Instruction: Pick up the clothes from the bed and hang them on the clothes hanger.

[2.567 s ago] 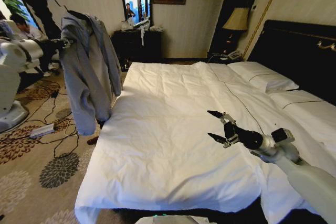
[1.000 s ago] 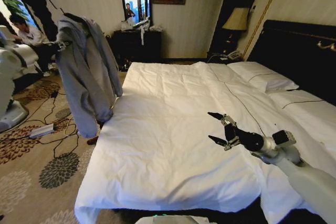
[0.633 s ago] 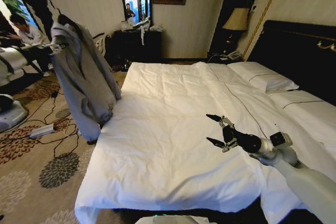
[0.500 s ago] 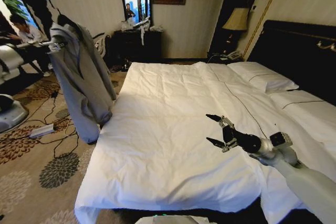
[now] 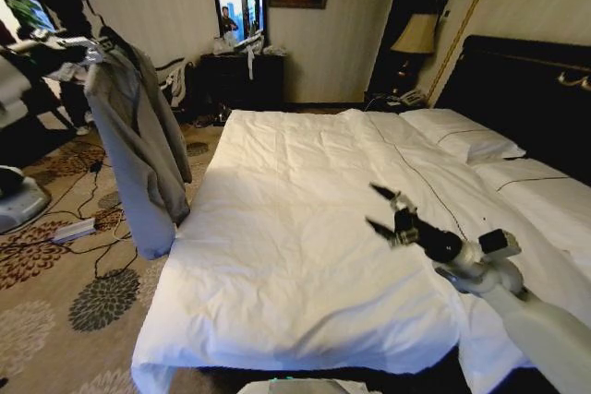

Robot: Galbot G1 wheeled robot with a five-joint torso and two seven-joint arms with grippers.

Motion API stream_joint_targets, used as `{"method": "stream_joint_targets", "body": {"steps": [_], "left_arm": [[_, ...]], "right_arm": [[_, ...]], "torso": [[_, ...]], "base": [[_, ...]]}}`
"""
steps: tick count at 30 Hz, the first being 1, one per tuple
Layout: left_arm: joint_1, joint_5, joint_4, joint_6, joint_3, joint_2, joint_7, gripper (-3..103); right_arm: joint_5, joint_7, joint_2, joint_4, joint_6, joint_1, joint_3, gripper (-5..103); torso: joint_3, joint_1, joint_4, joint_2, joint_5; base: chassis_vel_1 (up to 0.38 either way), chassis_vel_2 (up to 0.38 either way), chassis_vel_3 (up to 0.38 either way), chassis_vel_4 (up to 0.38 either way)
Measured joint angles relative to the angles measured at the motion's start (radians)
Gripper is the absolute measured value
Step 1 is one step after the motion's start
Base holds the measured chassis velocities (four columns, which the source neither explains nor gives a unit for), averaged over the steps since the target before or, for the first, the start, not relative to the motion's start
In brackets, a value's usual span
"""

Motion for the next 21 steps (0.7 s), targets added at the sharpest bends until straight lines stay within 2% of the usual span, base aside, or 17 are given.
{"method": "stream_joint_targets", "body": {"steps": [1, 2, 3, 5, 6, 8, 9, 10, 11, 12, 13, 14, 15, 16, 17, 20, 21], "left_arm": [[0.068, 0.023, -0.04, -0.013, -0.06, -0.011, -0.021, 100], [0.068, 0.023, -0.04, -0.013, -0.06, -0.011, -0.021, 100], [0.188, 0.061, -0.095, -0.033, -0.164, -0.034, -0.046, 100], [0.362, 0.107, -0.149, -0.05, -0.279, -0.073, -0.067, 100], [0.536, 0.156, -0.185, -0.067, -0.379, -0.124, -0.079, 100], [0.567, 0.169, -0.192, -0.071, -0.397, -0.134, -0.08, 100], [0.708, 0.24, -0.22, -0.091, -0.476, -0.193, -0.08, 100], [0.787, 0.284, -0.237, -0.106, -0.52, -0.239, -0.081, 100], [0.894, 0.343, -0.267, -0.123, -0.562, -0.314, -0.086, 100], [0.947, 0.374, -0.287, -0.127, -0.578, -0.356, -0.087, 100], [0.947, 0.374, -0.287, -0.127, -0.578, -0.356, -0.087, 100], [1.022, 0.425, -0.321, -0.136, -0.595, -0.425, -0.091, 100], [1.172, 0.605, -0.417, -0.163, -0.597, -0.628, -0.091, 100], [1.209, 0.665, -0.453, -0.172, -0.587, -0.696, -0.091, 100], [1.209, 0.665, -0.453, -0.172, -0.587, -0.696, -0.091, 100], [1.306, 0.827, -0.538, -0.196, -0.539, -0.861, -0.083, 100], [1.326, 0.858, -0.551, -0.21, -0.526, -0.892, -0.077, 100]], "right_arm": [[-0.037, 0.095, 0.028, 0.014, -0.005, -0.009, 0.006, 100], [-0.037, 0.095, 0.028, 0.014, -0.005, -0.009, 0.006, 100], [-0.088, 0.229, 0.069, 0.029, -0.019, -0.022, 0.012, 100], [-0.147, 0.337, 0.115, 0.038, -0.034, -0.04, 0.015, 100], [-0.219, 0.416, 0.162, 0.045, -0.043, -0.063, 0.016, 100], [-0.234, 0.425, 0.171, 0.046, -0.044, -0.067, 0.016, 100], [-0.316, 0.469, 0.214, 0.047, -0.044, -0.092, 0.015, 100], [-0.37, 0.495, 0.241, 0.047, -0.037, -0.107, 0.012, 100], [-0.458, 0.533, 0.291, 0.044, -0.008, -0.134, 0.003, 100], [-0.494, 0.545, 0.32, 0.044, 0.006, -0.149, -0.001, 100], [-0.494, 0.545, 0.32, 0.044, 0.006, -0.149, -0.001, 100], [-0.541, 0.557, 0.364, 0.045, 0.027, -0.176, -0.008, 100], [-0.644, 0.581, 0.431, 0.063, 0.079, -0.269, -0.038, 100], [-0.667, 0.589, 0.432, 0.074, 0.087, -0.301, -0.051, 100], [-0.667, 0.589, 0.432, 0.074, 0.087, -0.301, -0.051, 100], [-0.732, 0.606, 0.418, 0.118, 0.084, -0.38, -0.079, 100], [-0.746, 0.606, 0.414, 0.125, 0.082, -0.389, -0.081, 100]], "torso": [[0.0, 0.0, -0.0006, 0.0, -0.0004], [0.0, 0.0, -0.0006, 0.0, -0.0004], [0.0, 0.0, -0.0007, 0.0, 0.0012], [0.0, 0.0, -0.0002, 0.0, 0.0022], [0.0, 0.0, -0.0001, 0.0, -0.0007], [0.0, 0.0, 0.0, 0.0, -0.0009], [0.0, 0.0, 0.0007, 0.0, -0.0002], [0.0, 0.0, 0.0009, 0.0, 0.0002], [0.0, 0.0, 0.001, 0.0, -0.0002], [0.0, 0.0, 0.0008, 0.0, 0.0003], [0.0, 0.0, 0.0008, 0.0, 0.0003], [0.0, 0.0, 0.0002, 0.0, 0.0012], [0.0, 0.0, 0.0005, 0.0, -0.0003], [0.0, 0.0, 0.0007, 0.0, 0.0008], [0.0, 0.0, 0.0007, 0.0, 0.0008], [0.0, 0.0, -0.0003, 0.0, 0.001], [0.0, 0.0, 0.0001, 0.0, 0.0012]], "base": [[0.0, 0.0, 0.0, 0.0], [0.0, 0.0, 0.0, 0.0], [0.0, 0.0, 0.0, 0.0], [0.0, 0.0, 0.0, 0.0], [0.0, 0.0, 0.0, 0.0], [0.0, 0.0, 0.0, 0.0], [0.0, 0.0, 0.0, 0.0], [0.0, 0.0, 0.0, 0.0], [0.0, 0.0, 0.0, 0.0], [0.0, 0.0, 0.0, 0.0], [0.0, 0.0, 0.0, 0.0], [0.0, 0.0, 0.0, 0.0], [0.0, 0.0, 0.0, 0.0], [0.0, 0.0, 0.0, 0.0], [0.0, 0.0, 0.0, 0.0], [0.0, 0.0, 0.0, 0.0], [0.0, 0.0, 0.0, 0.0]]}}
